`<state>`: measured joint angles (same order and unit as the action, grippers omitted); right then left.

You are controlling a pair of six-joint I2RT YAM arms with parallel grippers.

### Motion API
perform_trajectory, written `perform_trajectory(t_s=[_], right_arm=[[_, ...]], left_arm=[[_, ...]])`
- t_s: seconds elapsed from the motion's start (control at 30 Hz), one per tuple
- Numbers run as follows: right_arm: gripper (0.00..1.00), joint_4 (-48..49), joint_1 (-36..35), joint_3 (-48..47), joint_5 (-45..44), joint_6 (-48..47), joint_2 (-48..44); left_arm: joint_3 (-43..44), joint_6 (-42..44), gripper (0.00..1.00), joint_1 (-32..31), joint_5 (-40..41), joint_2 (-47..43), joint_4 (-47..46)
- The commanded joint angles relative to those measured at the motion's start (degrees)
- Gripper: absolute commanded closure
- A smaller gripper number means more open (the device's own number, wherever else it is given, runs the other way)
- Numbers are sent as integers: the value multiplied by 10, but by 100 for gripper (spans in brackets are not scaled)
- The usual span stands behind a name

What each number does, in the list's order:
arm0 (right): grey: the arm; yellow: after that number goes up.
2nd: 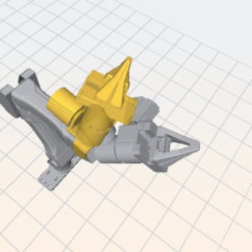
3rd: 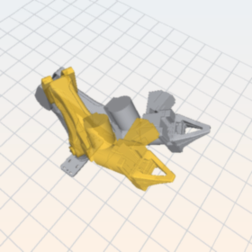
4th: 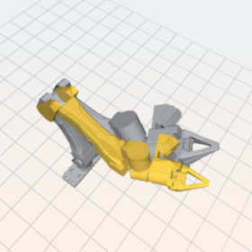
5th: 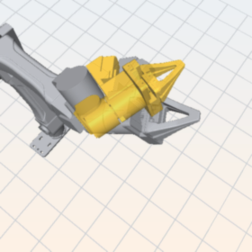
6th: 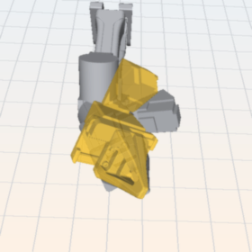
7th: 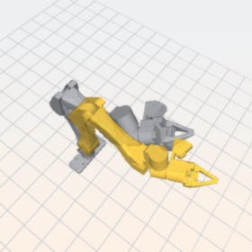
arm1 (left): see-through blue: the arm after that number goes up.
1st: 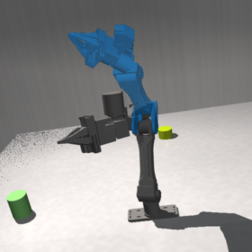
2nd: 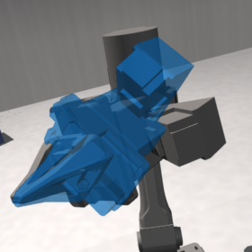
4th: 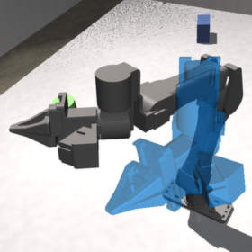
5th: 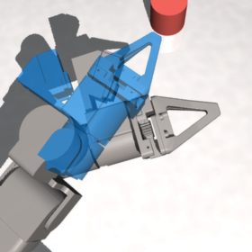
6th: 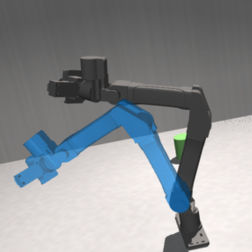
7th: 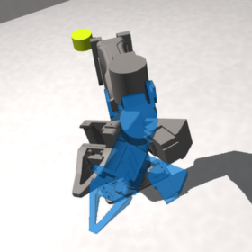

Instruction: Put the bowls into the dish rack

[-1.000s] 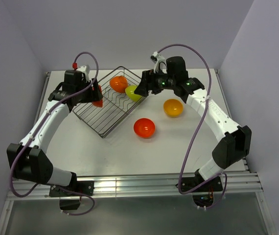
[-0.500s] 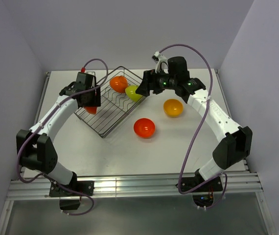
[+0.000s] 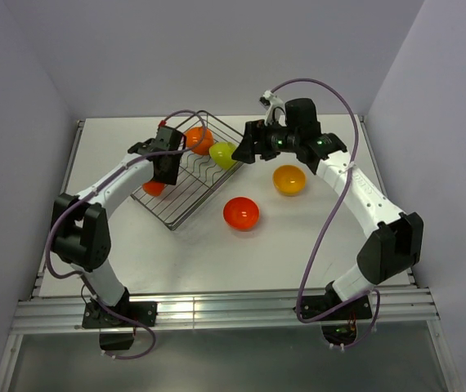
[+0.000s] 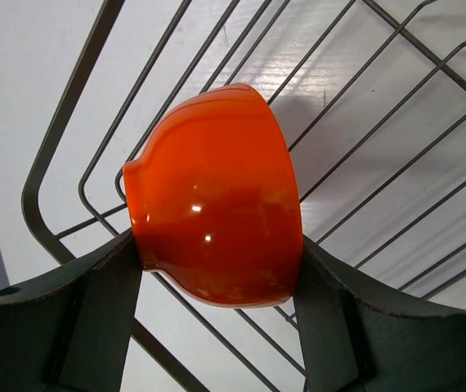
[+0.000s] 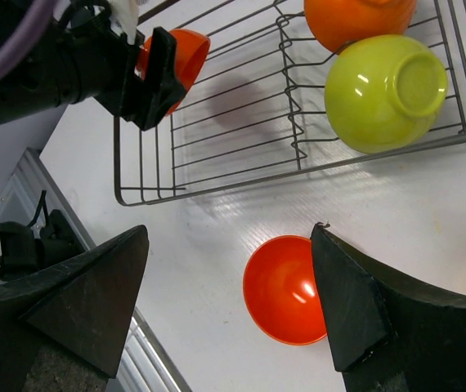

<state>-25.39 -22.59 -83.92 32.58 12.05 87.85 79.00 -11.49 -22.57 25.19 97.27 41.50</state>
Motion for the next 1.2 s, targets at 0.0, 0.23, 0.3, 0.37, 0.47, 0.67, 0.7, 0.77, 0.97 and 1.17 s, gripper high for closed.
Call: perform_trajectory(t_s=[0.0, 0.23, 0.3, 0.37, 0.47, 0.67, 0.7, 0.77, 0.97, 1.17], right_arm=[[13, 17, 12, 6, 10, -7, -35], [13, 22, 22, 17, 20, -9, -37], [13, 26, 25, 18, 21, -8, -38], [13, 31, 28, 22, 27, -9, -40], [13, 32, 33, 24, 32, -9, -44], [13, 41, 47, 38, 45, -9, -54], [13, 43, 47, 39, 46, -9, -55], [13, 44, 50, 41, 48, -8, -57], [13, 37, 54, 46, 50, -15, -65], [13, 33, 63, 47, 53, -18, -68]], left_arm=[[41, 20, 100, -25, 82, 23, 13], [44, 25, 99, -37, 106, 52, 30], [41, 24, 100, -38, 108, 55, 30], [44, 21, 100, -37, 115, 57, 34], [48, 20, 100, -38, 122, 61, 41], [27, 26, 97, -38, 151, 60, 32], [25, 25, 96, -38, 154, 62, 34], [22, 24, 94, -39, 159, 68, 37], [19, 25, 82, -39, 168, 82, 31], [19, 25, 40, -39, 160, 101, 35]])
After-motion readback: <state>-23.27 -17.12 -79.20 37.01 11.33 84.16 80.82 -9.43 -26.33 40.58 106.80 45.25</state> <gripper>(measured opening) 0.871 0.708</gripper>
